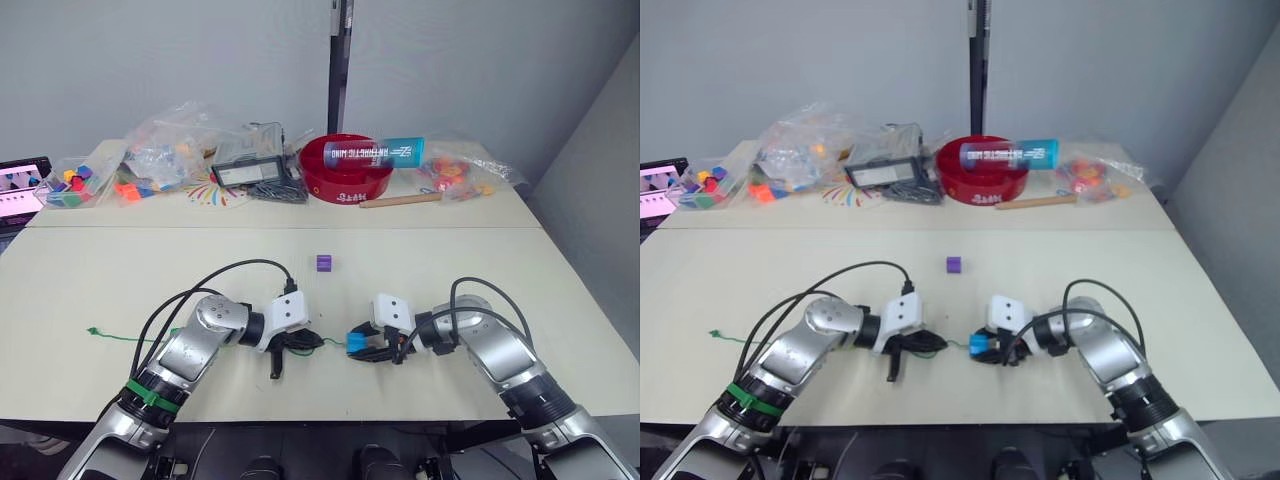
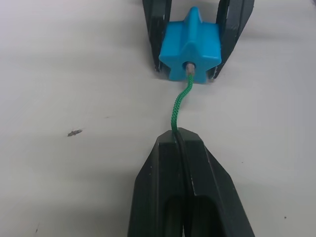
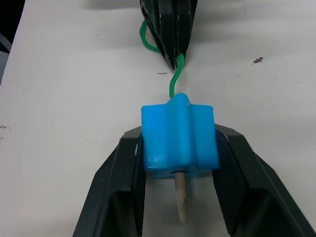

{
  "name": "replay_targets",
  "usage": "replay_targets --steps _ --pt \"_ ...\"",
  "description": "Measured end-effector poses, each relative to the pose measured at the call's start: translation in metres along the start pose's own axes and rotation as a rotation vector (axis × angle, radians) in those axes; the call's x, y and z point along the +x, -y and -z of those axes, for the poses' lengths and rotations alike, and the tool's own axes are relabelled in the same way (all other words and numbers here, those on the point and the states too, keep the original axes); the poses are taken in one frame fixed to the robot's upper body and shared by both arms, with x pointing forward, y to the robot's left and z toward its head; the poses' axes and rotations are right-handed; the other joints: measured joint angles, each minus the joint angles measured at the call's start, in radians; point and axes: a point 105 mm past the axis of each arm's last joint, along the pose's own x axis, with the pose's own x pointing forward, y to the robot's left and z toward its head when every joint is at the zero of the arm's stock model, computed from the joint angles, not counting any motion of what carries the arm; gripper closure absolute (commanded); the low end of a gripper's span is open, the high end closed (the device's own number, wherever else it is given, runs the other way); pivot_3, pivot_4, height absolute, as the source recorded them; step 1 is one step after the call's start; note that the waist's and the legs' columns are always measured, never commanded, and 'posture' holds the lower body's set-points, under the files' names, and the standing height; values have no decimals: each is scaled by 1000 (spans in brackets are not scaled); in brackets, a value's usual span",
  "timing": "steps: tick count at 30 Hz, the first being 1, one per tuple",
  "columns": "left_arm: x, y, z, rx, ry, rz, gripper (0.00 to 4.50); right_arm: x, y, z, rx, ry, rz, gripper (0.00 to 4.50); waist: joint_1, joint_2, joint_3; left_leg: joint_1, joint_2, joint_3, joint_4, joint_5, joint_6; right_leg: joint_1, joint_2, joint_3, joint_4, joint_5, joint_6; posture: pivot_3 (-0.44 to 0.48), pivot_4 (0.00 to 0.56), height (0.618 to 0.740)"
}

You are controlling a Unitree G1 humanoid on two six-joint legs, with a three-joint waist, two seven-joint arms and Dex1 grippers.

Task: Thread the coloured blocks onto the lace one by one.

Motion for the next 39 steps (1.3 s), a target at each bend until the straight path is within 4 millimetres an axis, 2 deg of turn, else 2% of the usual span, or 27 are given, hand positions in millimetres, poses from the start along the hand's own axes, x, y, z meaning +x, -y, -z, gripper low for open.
replay_targets --steps 6,12,18,21,24,27,31,32,39 --pt "9 7 -6 15 11 43 4500 4 0 -1 -3 3 5 3143 -5 0 0 0 0 0 0 0 0 0 1 0 0 0 0 0 150 731" --pt "11 3 -18 50 32 40 4500 7 1 -4 -5 3 4 3143 -7 0 0 1 0 0 0 0 0 0 1 0 1 0 0 0 150 731" --pt "9 1 -16 48 21 33 4500 10 1 -6 -6 6 1 3143 -9 0 0 1 1 0 0 0 0 0 1 0 1 0 0 0 150 731" --pt "2 1 -11 32 2 36 3671 11 1 -7 -5 5 -3 3143 -9 0 0 1 1 0 0 0 0 0 1 0 1 0 0 0 150 731" --pt "0 0 -10 33 -2 37 2658 11 0 -7 -1 5 -6 3143 -8 0 0 1 1 0 0 0 0 0 1 0 1 0 0 0 150 731" --pt "-6 -1 -9 44 -13 34 1656 14 -1 -7 23 5 -12 1682 -9 0 0 1 1 -1 0 0 0 0 1 0 1 0 0 0 150 731" --pt "-7 -1 -10 56 -9 35 1656 14 -4 -9 38 14 -24 505 -7 0 0 0 1 0 0 0 0 0 1 0 1 0 0 0 150 731" --pt "-7 -1 -10 59 -6 38 1656 13 -6 -9 45 11 -26 64 -5 0 0 0 0 -1 0 0 0 0 1 0 1 0 0 0 150 731" --pt "4 -2 -21 95 37 53 1656 -14 -5 6 103 -20 42 24 7 0 0 -1 -1 0 2 0 0 0 0 0 0 0 0 0 150 731"
